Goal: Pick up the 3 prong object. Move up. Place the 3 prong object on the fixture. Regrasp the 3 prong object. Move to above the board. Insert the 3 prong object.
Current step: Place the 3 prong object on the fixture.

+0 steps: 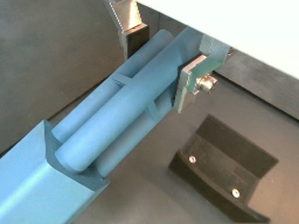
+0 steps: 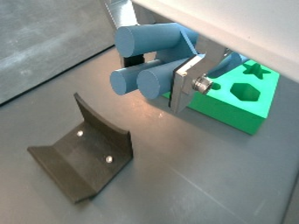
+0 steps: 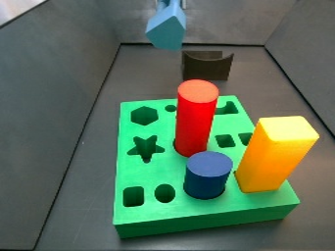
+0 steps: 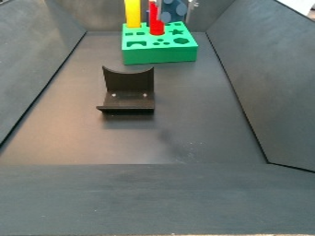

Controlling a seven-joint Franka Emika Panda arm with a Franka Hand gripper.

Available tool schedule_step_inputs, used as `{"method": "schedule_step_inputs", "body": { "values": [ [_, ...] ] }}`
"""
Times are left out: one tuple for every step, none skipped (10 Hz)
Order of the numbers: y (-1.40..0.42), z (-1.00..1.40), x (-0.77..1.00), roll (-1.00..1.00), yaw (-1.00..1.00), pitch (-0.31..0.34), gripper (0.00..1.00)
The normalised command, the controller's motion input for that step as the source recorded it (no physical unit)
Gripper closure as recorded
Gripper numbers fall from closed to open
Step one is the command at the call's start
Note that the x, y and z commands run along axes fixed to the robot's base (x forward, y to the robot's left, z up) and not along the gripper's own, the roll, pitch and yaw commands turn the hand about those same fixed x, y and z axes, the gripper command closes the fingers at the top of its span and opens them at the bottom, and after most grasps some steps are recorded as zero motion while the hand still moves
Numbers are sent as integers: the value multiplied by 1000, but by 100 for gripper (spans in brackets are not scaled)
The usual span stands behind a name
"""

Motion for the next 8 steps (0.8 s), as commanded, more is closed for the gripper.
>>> {"method": "schedule_step_inputs", "body": {
  "values": [
    [-151,-37,1000,118,26,70,100],
    [-113,-39,1000,113,28,77,100],
    [-77,-37,978,106,28,82,100],
    [-51,-34,917,105,30,89,100],
    [1000,-6,975,-1000,288,248,100],
    [1000,-5,947,-1000,272,253,100],
    [998,11,1000,-1000,210,266,100],
    [904,31,1000,-1000,154,291,100]
  ]
}}
